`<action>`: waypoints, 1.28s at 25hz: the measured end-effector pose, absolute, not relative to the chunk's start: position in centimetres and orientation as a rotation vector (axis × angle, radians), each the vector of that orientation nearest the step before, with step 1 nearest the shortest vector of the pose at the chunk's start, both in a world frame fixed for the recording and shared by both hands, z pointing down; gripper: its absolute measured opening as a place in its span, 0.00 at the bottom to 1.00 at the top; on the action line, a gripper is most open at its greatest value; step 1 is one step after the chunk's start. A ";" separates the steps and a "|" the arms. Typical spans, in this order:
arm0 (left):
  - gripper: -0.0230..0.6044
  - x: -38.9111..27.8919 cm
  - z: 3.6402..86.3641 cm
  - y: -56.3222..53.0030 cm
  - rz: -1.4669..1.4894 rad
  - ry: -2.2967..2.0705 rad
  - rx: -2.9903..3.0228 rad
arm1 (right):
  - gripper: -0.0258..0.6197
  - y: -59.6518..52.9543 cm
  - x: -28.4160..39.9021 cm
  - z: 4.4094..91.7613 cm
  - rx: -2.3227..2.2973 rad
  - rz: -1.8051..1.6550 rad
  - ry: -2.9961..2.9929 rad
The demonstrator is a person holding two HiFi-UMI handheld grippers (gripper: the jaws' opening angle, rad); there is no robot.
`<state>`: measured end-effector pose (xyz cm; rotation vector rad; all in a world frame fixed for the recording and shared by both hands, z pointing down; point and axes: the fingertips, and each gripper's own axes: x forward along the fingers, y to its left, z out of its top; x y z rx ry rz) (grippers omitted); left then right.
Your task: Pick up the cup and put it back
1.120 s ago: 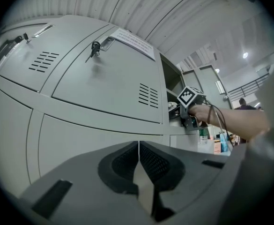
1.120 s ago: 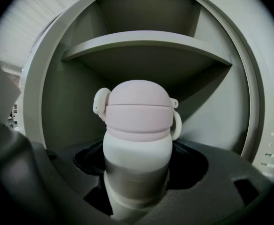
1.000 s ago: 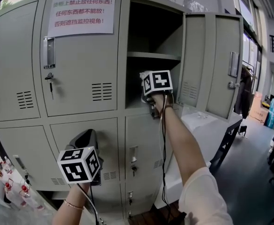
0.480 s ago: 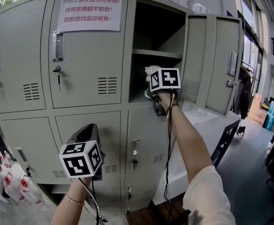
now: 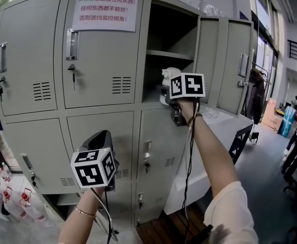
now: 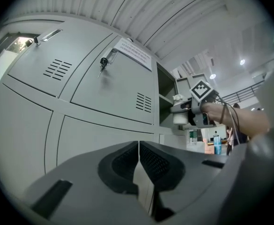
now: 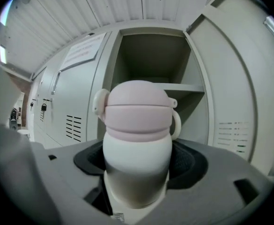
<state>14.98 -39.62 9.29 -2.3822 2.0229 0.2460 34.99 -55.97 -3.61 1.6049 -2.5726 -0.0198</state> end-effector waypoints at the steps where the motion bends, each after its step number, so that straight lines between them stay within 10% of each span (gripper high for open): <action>1: 0.05 14.9 9.4 -39.3 0.246 2.014 -2.390 | 0.57 -55.2 35.0 -3.5 1.613 -0.018 -2.575; 32: 0.05 10.1 23.5 -33.4 -0.009 1.815 -2.566 | 0.57 -36.1 28.6 21.7 1.812 0.004 -2.378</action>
